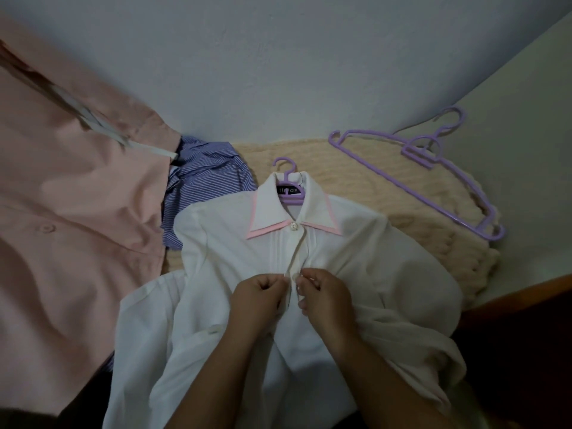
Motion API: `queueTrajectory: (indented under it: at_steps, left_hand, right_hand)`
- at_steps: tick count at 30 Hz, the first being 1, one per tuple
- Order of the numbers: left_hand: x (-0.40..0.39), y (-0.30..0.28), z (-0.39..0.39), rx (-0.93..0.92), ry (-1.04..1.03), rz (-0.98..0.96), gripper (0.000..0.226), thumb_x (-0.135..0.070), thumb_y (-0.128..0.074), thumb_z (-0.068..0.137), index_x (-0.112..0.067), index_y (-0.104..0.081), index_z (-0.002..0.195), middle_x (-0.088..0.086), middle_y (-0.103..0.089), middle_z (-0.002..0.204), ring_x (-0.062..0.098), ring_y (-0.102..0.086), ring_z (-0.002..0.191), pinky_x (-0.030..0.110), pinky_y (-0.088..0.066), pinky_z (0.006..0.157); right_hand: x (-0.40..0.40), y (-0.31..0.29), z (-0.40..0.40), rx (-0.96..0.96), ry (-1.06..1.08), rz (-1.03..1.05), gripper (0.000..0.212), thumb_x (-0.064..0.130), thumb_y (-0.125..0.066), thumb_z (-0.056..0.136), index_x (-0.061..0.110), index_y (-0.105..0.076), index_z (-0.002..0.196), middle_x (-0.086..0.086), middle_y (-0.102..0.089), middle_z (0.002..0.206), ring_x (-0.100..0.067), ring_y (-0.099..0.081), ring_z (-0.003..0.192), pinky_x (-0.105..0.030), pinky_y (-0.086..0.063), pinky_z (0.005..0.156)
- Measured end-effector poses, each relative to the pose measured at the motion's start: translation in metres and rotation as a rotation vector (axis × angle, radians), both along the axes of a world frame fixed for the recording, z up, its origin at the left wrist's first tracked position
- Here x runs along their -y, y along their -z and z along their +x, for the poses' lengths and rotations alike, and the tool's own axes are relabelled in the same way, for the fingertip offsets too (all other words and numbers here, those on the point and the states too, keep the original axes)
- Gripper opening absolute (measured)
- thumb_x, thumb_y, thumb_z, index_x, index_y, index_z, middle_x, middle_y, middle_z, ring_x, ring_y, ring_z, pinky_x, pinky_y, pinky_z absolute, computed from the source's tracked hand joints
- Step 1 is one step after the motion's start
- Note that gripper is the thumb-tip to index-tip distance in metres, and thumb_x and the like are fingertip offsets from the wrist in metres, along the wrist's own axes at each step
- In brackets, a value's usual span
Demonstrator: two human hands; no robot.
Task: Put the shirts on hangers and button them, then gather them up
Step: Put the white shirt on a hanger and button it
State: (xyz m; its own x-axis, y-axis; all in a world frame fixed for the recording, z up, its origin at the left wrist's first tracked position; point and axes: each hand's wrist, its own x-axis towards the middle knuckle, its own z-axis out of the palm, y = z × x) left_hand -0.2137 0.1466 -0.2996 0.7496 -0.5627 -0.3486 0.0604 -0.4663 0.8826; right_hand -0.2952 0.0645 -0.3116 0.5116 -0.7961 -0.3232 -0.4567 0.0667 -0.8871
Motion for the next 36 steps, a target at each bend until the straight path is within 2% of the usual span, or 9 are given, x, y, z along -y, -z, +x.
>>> queueTrajectory:
  at_steps: [6,8,10,16,20,25,28,31,36]
  left_hand:
    - [-0.005,0.007,0.008,-0.309,-0.101,-0.138,0.043,-0.043,-0.074,0.068,-0.002,-0.073,0.083,0.032,-0.065,0.09,0.033,-0.062,0.072,0.047,-0.054,0.077]
    - [-0.005,0.007,0.008,-0.376,-0.116,-0.174,0.038,-0.039,-0.076,0.069,-0.002,-0.068,0.07,0.032,-0.06,0.071,0.026,-0.052,0.062,0.038,-0.048,0.063]
    - [-0.005,0.006,0.007,-0.402,-0.109,-0.199,0.032,-0.029,-0.073,0.08,-0.011,-0.057,0.059,0.011,-0.042,0.051,0.018,-0.034,0.05,0.028,-0.031,0.05]
    - [-0.001,0.006,0.006,-0.373,-0.124,-0.198,0.031,-0.029,-0.069,0.085,-0.002,-0.066,0.071,0.011,-0.046,0.059,0.018,-0.034,0.051,0.028,-0.03,0.051]
    - [-0.001,0.009,0.008,-0.372,-0.112,-0.185,0.039,-0.028,-0.065,0.088,-0.017,-0.048,0.055,0.001,-0.035,0.049,0.015,-0.026,0.045,0.026,-0.024,0.048]
    - [-0.003,0.011,0.01,-0.384,-0.119,-0.204,0.028,-0.033,-0.062,0.087,-0.011,-0.055,0.071,0.002,-0.036,0.053,0.017,-0.027,0.051,0.032,-0.023,0.053]
    - [-0.002,0.012,0.01,-0.368,-0.074,-0.188,0.033,-0.032,-0.059,0.089,-0.015,-0.057,0.062,0.003,-0.039,0.053,0.017,-0.029,0.052,0.033,-0.025,0.054]
    - [-0.003,0.009,0.007,-0.363,-0.052,-0.209,0.027,-0.027,-0.06,0.09,-0.011,-0.074,0.074,0.002,-0.049,0.056,0.012,-0.037,0.049,0.026,-0.031,0.05]
    - [-0.003,0.015,0.006,-0.317,-0.072,-0.223,0.012,-0.015,-0.067,0.087,-0.01,-0.077,0.091,0.005,-0.063,0.061,0.013,-0.045,0.047,0.022,-0.037,0.047]
  right_hand:
    - [0.0,-0.001,0.006,-0.023,0.006,-0.036,0.012,0.025,-0.061,0.089,0.015,-0.067,0.091,0.0,-0.069,0.088,-0.019,-0.065,0.082,-0.028,-0.051,0.075]
    - [0.001,-0.002,0.006,-0.03,0.002,-0.034,0.011,0.024,-0.06,0.09,0.015,-0.066,0.087,0.001,-0.067,0.083,-0.018,-0.064,0.081,-0.028,-0.05,0.073]
    - [0.001,-0.006,0.006,-0.019,0.001,-0.048,0.013,0.022,-0.06,0.089,0.018,-0.061,0.076,0.004,-0.062,0.073,-0.014,-0.06,0.072,-0.022,-0.044,0.064]
    - [0.006,-0.014,0.006,0.06,0.014,0.03,0.024,0.011,-0.062,0.085,0.017,-0.062,0.062,-0.007,-0.065,0.069,-0.025,-0.064,0.073,-0.034,-0.052,0.069]
    - [0.012,-0.017,0.004,0.046,-0.049,0.086,0.023,0.011,-0.061,0.086,0.018,-0.063,0.064,-0.003,-0.063,0.064,-0.015,-0.059,0.064,-0.028,-0.047,0.061]
    - [0.021,-0.022,0.003,0.027,-0.164,0.14,0.02,0.01,-0.059,0.088,0.016,-0.062,0.069,0.002,-0.058,0.061,-0.004,-0.051,0.053,-0.011,-0.04,0.048]
    - [0.022,-0.022,0.004,0.028,-0.18,0.157,0.022,0.009,-0.059,0.088,0.015,-0.06,0.067,0.003,-0.055,0.057,0.001,-0.048,0.044,-0.01,-0.037,0.046]
    - [0.017,-0.012,0.005,0.022,-0.147,0.01,0.021,0.01,-0.059,0.088,0.018,-0.058,0.068,0.005,-0.055,0.061,-0.006,-0.05,0.056,-0.016,-0.039,0.056]
    - [0.008,-0.002,-0.001,0.1,-0.177,-0.274,0.015,0.007,-0.057,0.089,0.022,-0.057,0.09,0.007,-0.062,0.084,-0.007,-0.06,0.079,-0.005,-0.041,0.068]
